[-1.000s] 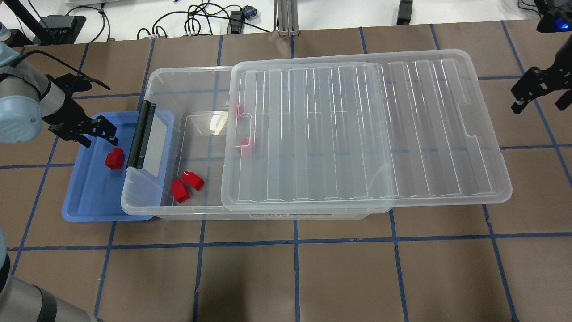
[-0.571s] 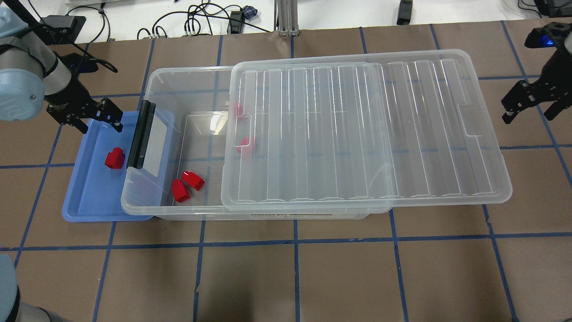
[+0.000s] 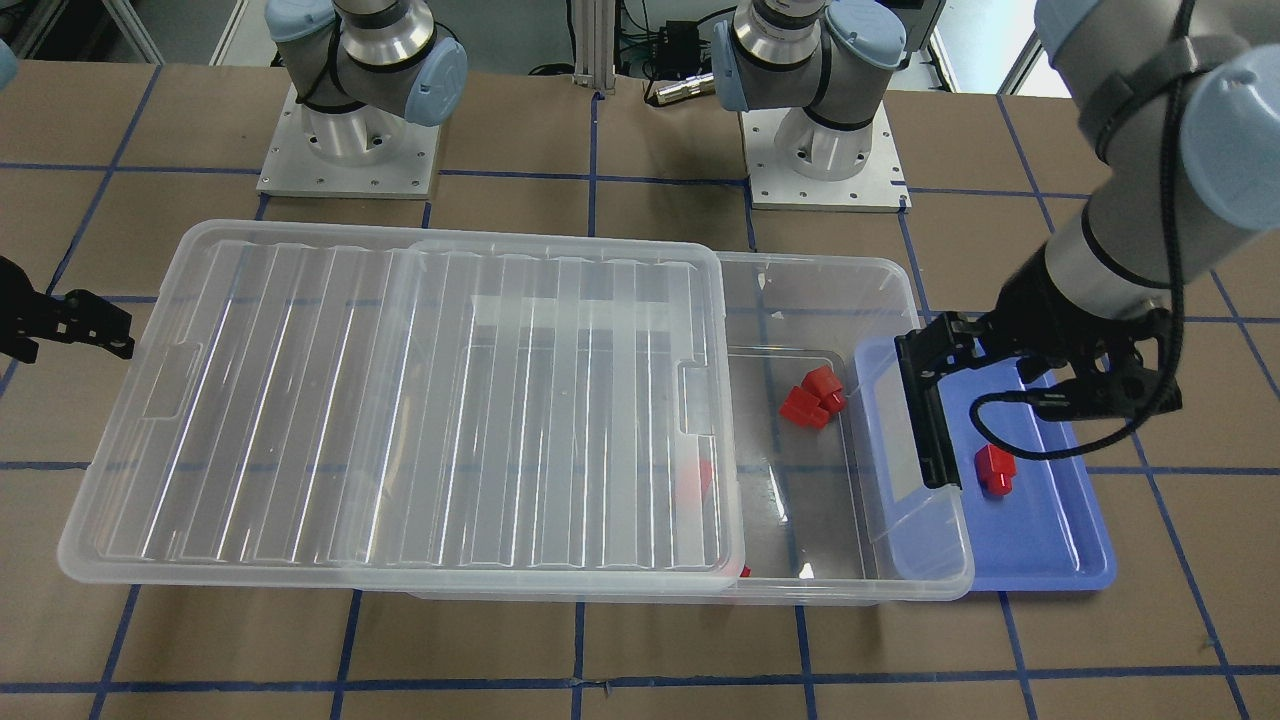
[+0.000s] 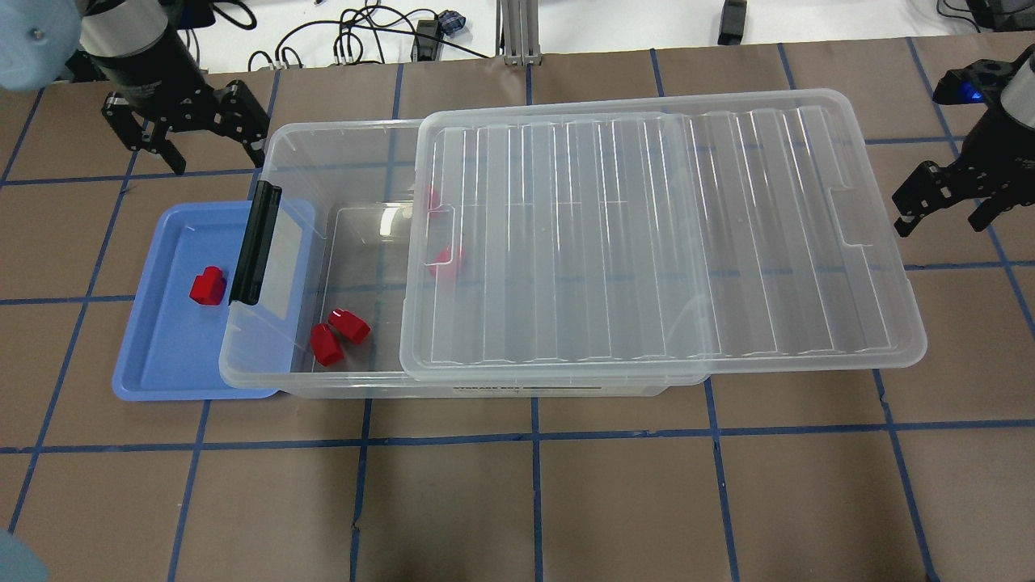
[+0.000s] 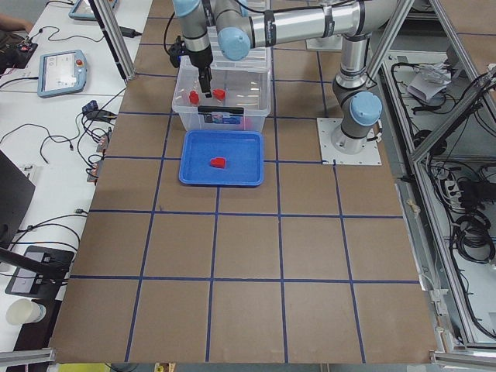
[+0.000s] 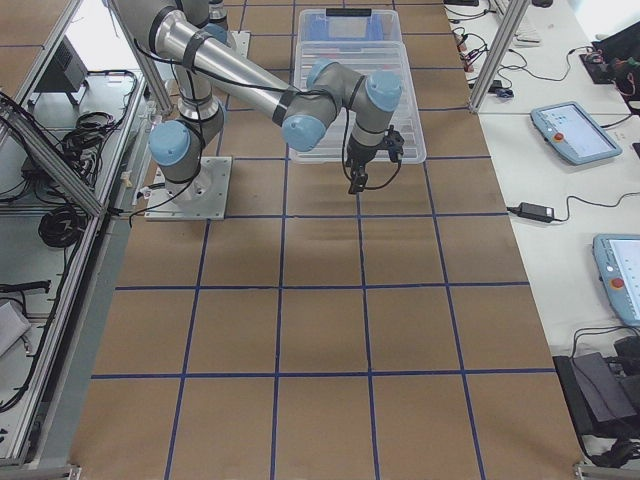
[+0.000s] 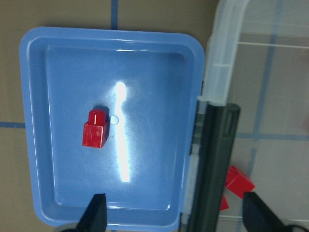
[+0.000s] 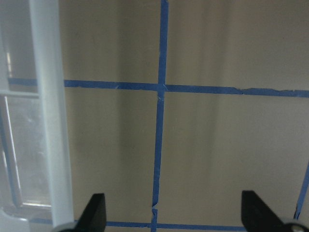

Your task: Place red block in blue tray from box

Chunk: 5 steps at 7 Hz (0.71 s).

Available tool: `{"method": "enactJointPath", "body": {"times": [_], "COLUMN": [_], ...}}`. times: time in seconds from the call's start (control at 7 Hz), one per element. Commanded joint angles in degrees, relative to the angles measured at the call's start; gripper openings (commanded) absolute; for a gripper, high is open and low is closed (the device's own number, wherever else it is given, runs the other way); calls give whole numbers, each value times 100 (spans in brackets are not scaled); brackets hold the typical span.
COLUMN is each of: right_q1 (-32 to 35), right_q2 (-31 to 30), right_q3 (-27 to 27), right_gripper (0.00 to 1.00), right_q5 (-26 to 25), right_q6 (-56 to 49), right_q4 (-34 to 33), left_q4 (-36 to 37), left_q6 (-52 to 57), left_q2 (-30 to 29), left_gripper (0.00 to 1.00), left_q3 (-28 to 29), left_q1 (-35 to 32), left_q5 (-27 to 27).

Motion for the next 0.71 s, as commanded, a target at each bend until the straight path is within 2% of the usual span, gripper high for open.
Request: {"method": "enactJointPath", "body": {"times": [0.0,0.43,0.57], "right_q1": [46,484,520], "right_q2": [-31,-49,-49], "right_q3": [83,74,83], "right_gripper": [100,100,100], "right_q5": [41,33,41], "right_q6": [25,384,481], "right_q4": [-63,-90,-81], "left_q4": [-195,-396,-1067], "left_q6": [-169,-187,-100], "left_q2": [400,682,813], "left_gripper": [100,100,100], "left_q3": [109,-5,-75], "left_q1": [-561,-606,-554], "left_q5": [-6,-224,-217]}}
